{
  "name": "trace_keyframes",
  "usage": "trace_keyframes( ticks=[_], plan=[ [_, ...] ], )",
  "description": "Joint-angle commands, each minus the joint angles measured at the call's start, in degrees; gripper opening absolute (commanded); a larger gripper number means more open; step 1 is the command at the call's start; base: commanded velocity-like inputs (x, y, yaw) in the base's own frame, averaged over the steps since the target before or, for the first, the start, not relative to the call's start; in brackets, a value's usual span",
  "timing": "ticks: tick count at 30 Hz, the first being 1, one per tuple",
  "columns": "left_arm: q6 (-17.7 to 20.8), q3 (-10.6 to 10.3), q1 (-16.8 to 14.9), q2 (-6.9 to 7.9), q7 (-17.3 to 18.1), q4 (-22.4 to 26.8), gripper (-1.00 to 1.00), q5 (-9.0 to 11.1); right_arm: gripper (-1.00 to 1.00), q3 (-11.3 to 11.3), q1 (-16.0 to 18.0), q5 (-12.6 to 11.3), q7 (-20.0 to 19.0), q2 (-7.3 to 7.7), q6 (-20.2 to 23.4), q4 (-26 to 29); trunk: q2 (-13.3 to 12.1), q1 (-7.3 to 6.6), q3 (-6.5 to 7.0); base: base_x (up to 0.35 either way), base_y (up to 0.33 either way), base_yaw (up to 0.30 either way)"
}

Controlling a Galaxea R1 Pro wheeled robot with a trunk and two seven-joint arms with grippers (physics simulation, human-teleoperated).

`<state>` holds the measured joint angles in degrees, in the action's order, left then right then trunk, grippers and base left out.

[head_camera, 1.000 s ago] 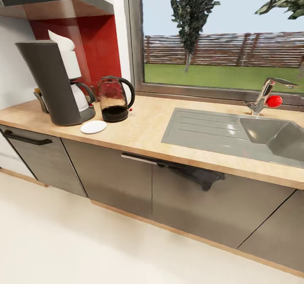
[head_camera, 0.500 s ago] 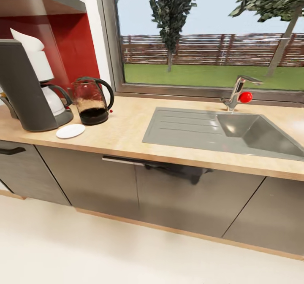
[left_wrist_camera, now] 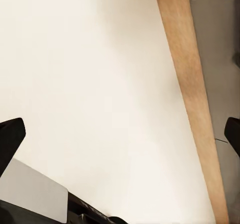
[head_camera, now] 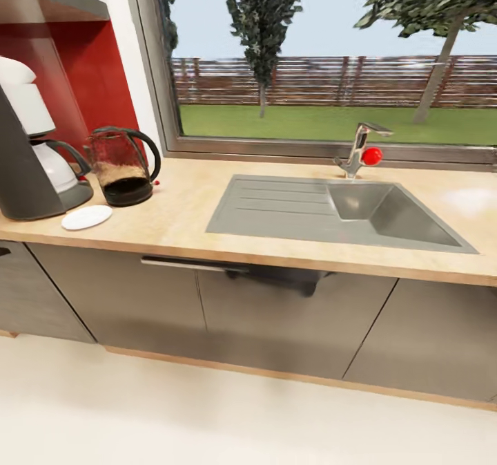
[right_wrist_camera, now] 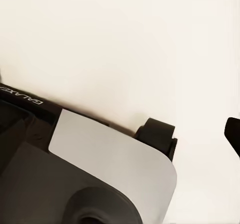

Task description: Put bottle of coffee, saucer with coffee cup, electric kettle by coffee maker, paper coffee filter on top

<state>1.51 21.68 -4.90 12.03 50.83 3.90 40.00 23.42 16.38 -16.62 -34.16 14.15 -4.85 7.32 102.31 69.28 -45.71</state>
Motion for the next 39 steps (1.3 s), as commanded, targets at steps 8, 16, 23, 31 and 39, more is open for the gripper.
trace_keyframes(
  ticks=[8,16,23,31,39],
  plan=[
    [0.2,0.0,0.0,0.01,0.2,0.0,1.0,0.1,1.0,0.5,0.1,-0.4,-0.1,0.0,-0.2,-0.2,0.0,-0.01,-0.05,-0.001,-0.003,-0.246],
    [0.2,0.1,0.0,0.01,0.2,0.0,1.0,0.1,1.0,0.5,0.1,-0.4,-0.1,0.0,-0.2,-0.2,0.0,-0.01,-0.05,0.0,0.0,-0.252],
    [0.2,0.0,0.0,0.01,0.2,0.0,1.0,0.1,1.0,0.5,0.1,-0.4,-0.1,0.0,-0.2,-0.3,0.0,-0.01,-0.05,0.0,0.0,-0.252],
    [0.2,0.0,0.0,0.01,0.2,0.0,1.0,0.1,1.0,0.5,0.1,-0.4,-0.1,0.01,-0.2,-0.2,0.0,-0.01,-0.05,0.0,-0.006,-0.12],
    [0.2,-0.1,0.0,0.01,0.2,0.0,1.0,0.1,1.0,0.5,0.1,-0.5,2.5,0.0,-0.2,-0.2,0.0,-0.01,-0.05,0.0,-0.215,-0.007]
  ],
)
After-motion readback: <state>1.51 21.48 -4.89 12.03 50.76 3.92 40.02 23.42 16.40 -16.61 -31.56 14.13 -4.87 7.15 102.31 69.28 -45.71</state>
